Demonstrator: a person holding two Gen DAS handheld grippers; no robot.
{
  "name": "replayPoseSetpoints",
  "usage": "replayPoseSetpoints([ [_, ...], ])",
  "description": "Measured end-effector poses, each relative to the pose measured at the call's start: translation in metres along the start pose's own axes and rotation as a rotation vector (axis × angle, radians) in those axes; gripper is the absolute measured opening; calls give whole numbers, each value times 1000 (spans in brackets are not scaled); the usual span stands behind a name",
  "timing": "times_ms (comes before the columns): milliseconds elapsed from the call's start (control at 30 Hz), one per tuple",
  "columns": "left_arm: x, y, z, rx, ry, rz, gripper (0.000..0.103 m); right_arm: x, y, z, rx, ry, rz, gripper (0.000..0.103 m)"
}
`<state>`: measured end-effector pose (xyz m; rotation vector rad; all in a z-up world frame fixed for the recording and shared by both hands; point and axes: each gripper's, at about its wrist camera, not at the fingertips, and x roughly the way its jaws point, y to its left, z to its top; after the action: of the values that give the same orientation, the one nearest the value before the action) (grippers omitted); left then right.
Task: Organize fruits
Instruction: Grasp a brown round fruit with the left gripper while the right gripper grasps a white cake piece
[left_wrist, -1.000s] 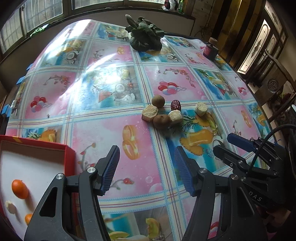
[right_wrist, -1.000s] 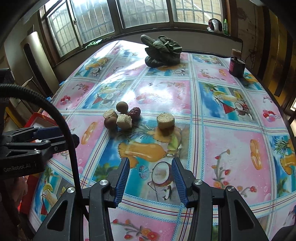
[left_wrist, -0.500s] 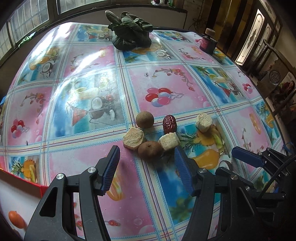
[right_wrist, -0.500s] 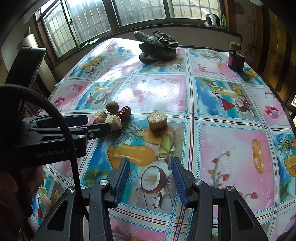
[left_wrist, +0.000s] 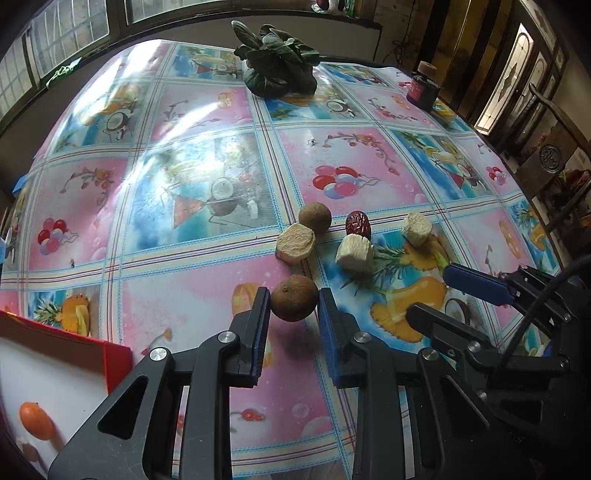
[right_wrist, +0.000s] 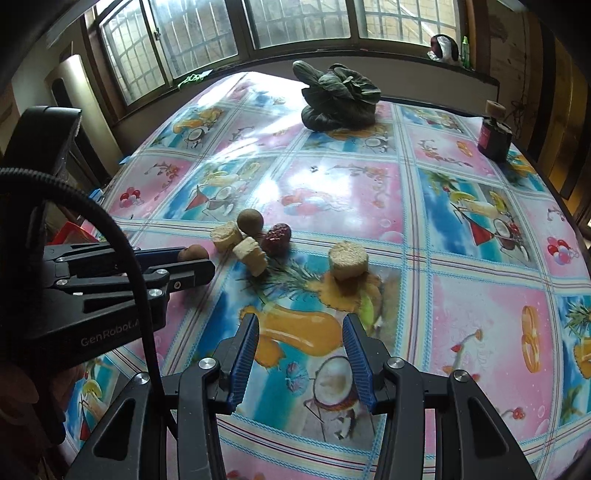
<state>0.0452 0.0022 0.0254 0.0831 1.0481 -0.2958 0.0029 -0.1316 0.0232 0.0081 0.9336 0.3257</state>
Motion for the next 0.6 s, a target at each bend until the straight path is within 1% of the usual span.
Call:
replayPoseSetpoints([
  [100, -7, 5, -7, -11, -4, 7, 25, 10, 12, 10, -40, -2, 27, 46],
  [300, -22, 18, -15, -37, -19, 5, 25, 39, 20, 30, -108, 18, 30, 46],
  [333, -24, 19, -16, -39, -21, 8, 25, 42, 21, 32, -121, 8, 31, 46],
  [367, -26, 21, -17, -42, -23, 12, 25, 43, 22, 35, -128, 1, 35, 43],
  [400, -27, 22, -19, -43, -24, 14, 25, 45, 22, 37, -125, 3, 46, 34],
  [467, -29, 23, -22, -45, -22, 16, 25, 48, 22, 40, -122, 2, 54, 24],
  [533, -30, 24, -25, -51, -19, 18, 25, 47, 26, 39, -140, 13, 42, 18],
  [600, -31, 26, -27, -61, -18, 21, 25, 43, 32, 34, -158, 20, 40, 18],
])
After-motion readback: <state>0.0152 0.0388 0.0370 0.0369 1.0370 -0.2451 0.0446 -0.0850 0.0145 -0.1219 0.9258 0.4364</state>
